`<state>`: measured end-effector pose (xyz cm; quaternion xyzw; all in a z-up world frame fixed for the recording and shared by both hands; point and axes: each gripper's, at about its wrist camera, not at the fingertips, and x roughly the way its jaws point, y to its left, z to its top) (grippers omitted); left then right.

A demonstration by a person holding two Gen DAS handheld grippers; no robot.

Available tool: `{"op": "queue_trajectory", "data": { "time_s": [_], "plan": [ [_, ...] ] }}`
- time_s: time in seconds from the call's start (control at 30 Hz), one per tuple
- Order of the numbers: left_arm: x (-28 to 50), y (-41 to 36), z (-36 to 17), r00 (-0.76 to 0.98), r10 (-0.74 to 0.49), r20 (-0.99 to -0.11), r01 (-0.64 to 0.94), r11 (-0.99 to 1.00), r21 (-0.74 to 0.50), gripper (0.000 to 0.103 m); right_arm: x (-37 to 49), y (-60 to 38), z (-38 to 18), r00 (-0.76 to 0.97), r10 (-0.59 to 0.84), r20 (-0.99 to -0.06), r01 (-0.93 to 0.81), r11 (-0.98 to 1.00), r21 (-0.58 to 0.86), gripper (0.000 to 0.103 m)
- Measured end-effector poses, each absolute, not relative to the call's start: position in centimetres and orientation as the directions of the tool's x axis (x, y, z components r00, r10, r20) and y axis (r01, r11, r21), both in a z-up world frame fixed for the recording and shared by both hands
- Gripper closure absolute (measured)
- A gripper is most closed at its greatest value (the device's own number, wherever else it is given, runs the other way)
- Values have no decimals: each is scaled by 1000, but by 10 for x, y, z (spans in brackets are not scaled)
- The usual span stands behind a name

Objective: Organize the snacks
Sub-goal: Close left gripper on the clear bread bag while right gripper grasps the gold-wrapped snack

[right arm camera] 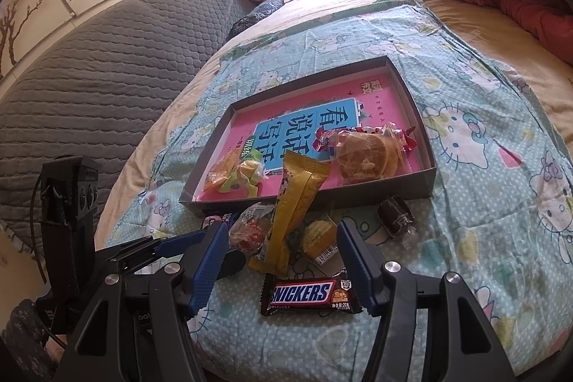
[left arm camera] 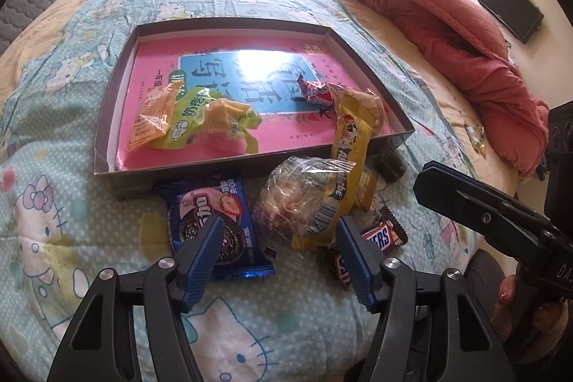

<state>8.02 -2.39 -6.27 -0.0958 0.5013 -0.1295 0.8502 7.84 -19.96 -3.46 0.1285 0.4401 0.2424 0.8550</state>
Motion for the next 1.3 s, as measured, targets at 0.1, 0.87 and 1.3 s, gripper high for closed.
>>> {"op": "queue_trajectory", "data": {
  "time_s": [0.1, 0.87, 1.3],
  "plan": [
    [85, -24, -65, 460, -323, -827, 128, 946, -298, 44, 86, -197, -39, 480, 543, -689, -298, 840, 454, 41],
    [98, -30, -70, 445, -367, -817, 203, 930, -307, 62, 125, -175, -75, 411, 569, -712, -258, 822, 507, 75],
    [112, -41, -75, 400, -375, -836, 267, 921, -285, 63, 124, -193, -72, 425, 595, -682, -238, 800, 550, 81]
  ]
}}
